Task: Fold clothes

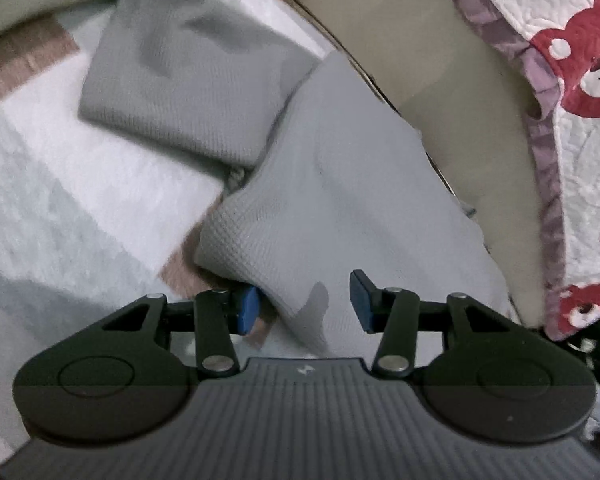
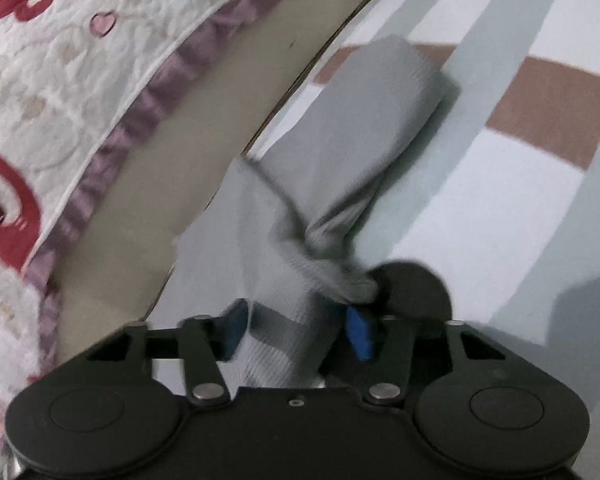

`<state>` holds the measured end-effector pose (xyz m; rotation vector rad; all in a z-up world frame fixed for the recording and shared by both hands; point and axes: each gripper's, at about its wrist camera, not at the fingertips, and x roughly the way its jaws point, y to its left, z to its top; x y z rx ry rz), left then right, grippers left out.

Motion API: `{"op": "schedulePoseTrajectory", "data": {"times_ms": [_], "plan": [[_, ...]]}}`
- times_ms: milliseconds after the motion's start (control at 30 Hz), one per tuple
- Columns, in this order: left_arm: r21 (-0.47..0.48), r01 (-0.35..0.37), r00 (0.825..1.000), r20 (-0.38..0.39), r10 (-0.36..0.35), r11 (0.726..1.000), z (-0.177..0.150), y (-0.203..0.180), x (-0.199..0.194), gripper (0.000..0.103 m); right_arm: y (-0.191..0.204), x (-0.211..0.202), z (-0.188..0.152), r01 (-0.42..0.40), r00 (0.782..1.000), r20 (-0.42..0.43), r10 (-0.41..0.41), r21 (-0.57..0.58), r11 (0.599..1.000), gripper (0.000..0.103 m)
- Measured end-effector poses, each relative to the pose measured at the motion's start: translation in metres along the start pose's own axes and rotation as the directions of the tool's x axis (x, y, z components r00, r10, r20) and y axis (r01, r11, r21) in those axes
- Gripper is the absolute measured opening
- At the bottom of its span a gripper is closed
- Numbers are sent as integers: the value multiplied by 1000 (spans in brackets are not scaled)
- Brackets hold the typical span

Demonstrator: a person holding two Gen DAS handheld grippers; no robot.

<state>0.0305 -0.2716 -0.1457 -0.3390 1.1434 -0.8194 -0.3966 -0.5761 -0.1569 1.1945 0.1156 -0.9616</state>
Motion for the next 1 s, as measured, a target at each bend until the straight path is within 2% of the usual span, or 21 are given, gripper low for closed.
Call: {"op": "schedulePoseTrajectory", "data": {"times_ms": [33,100,167,267,367,400,433,467,500,567,700,733,767,800,900,1000], "plan": [[40,-16,1000,15,16,999,-1,-3,-2,2,3,-3,1,13,1000,18,-12,-31,999,7],[112,-39,999,32,36,993,-2,-9,-12,3,13,-18,-1,30,996,83,-21,-114,993,6],[161,-49,998,50,41,986,-2,-16,-28,3,30,-35,-8,75,990,136,-40,-265,961,4],[213,-64,997,55,53,975,-2,-25,-36,3,37,-36,-11,129,988,126,-89,-358,925,3],[210,-92,996,2,93,973,-5,-22,-23,3,27,-20,-7,193,981,81,-176,-351,916,4],[196,-96,994,-23,103,976,-7,-18,-18,3,23,-18,-8,202,979,73,-189,-348,916,7],[186,-94,994,-35,102,978,-7,-16,-15,3,21,-19,-9,212,977,82,-196,-342,915,15],[178,-86,995,-36,94,980,-7,-14,-14,4,20,-22,-10,213,977,90,-194,-339,916,28],[170,-79,996,-37,86,982,-6,-13,-13,4,19,-23,-11,215,976,98,-193,-337,917,29],[154,-63,997,-39,70,986,-5,-10,-10,7,10,-29,-13,214,977,96,-193,-331,919,47],[122,-32,998,-43,37,992,-2,-5,-6,8,0,-25,-7,148,988,78,-130,-295,944,47],[114,-24,999,-44,29,993,-2,-3,-5,7,-1,-23,-6,141,989,81,-122,-301,943,47],[106,-16,999,-45,21,994,-1,-2,-4,4,1,-20,-5,133,990,78,-114,-312,941,26],[98,-8,999,-45,13,995,-1,0,-2,3,3,-15,-3,119,993,55,-107,-318,941,9],[137,-10,999,-31,15,990,2,-9,-17,3,15,-20,1,129,992,55,-117,-338,932,8],[187,-18,1000,-13,21,982,5,-19,-34,3,28,-36,6,132,991,49,-123,-399,908,7]]}}
